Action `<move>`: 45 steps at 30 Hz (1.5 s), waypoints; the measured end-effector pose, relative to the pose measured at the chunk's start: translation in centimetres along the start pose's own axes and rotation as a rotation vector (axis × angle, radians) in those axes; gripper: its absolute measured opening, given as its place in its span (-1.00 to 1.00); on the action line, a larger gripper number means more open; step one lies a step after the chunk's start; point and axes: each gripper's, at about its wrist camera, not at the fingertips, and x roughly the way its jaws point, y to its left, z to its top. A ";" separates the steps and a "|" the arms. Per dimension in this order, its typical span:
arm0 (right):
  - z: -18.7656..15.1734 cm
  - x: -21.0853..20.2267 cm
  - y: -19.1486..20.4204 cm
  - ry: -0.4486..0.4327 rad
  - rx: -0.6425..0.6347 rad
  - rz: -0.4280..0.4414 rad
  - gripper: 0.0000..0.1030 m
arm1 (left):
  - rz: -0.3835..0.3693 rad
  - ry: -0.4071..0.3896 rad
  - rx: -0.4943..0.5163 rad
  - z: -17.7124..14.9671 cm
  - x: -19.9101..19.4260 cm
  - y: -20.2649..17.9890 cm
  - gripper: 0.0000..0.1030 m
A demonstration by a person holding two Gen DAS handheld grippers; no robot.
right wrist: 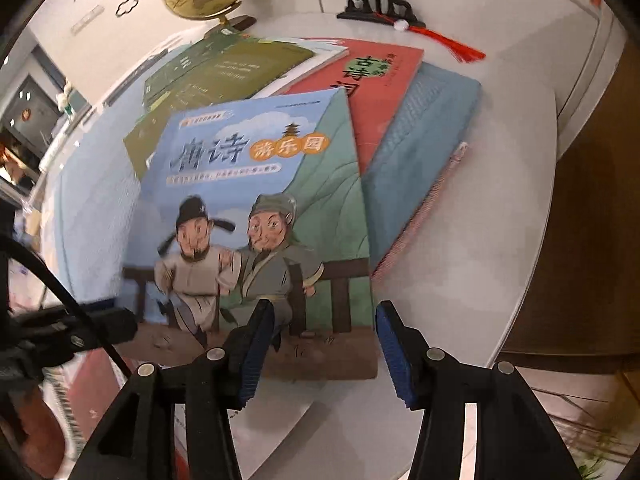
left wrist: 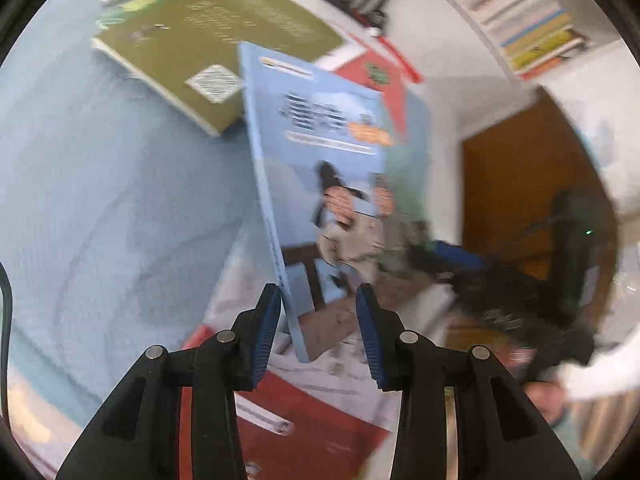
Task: Organize books
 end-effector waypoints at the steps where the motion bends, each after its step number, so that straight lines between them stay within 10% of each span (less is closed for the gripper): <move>1: 0.4 0.1 -0.4 0.009 0.022 0.014 0.00 | 0.045 -0.005 -0.002 0.2 0.1 0.4 -0.32; 9: 0.1 0.9 -2.2 0.028 0.184 0.072 0.04 | 0.098 -0.020 -0.022 4.1 1.6 0.3 -0.32; 18: 0.8 -0.6 0.9 -0.020 -0.032 -0.046 0.08 | -0.213 -0.055 -0.140 2.8 -0.2 1.0 -0.31; 28: 3.9 0.8 -1.8 -0.015 -0.195 0.018 0.08 | -0.035 -0.141 -0.289 1.5 2.5 -1.6 -0.31; 35: 4.4 1.8 -4.5 0.043 -0.209 0.101 0.08 | -0.176 -0.197 -0.437 1.4 3.7 -1.9 -0.40; 45: 4.8 -0.9 -4.6 0.037 -0.196 0.156 0.12 | -0.091 -0.206 -0.425 3.4 4.9 -2.6 -0.67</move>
